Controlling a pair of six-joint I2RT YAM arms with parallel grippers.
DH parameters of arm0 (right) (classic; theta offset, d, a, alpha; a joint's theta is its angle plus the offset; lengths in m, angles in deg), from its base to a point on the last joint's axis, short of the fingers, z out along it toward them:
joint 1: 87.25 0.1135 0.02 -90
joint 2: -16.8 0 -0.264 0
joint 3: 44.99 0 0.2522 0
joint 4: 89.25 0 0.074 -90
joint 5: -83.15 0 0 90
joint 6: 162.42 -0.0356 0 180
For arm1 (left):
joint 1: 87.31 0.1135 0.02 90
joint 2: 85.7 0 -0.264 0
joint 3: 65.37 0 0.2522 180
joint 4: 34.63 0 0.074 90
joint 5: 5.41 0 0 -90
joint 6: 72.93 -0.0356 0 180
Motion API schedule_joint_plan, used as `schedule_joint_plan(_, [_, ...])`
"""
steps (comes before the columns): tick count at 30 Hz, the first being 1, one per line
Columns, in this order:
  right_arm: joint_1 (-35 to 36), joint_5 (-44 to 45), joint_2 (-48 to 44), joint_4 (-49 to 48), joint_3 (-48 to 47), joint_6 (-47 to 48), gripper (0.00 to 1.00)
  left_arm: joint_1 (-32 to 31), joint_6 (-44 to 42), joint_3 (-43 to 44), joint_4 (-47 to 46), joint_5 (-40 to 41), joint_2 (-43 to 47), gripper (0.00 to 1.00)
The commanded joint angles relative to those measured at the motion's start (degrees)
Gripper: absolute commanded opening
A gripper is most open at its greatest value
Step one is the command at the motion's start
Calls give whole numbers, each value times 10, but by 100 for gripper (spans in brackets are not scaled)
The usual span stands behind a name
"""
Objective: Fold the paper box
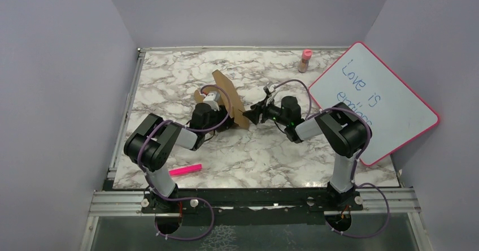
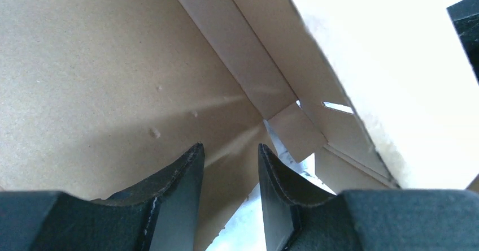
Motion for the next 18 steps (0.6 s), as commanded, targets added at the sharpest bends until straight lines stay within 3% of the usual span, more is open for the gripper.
schedule_joint_plan(1, [3,21,-35,-22,36,8,59,-11,25,-25,63,-39,15,42])
schedule_joint_plan(9, [4,71,-83,24,59,38,60,-11,21,-47,63,-18,120,47])
schedule_joint_plan(18, [3,61,-78,19,66,34,60,-11,-2,-78,62,-37,236,65])
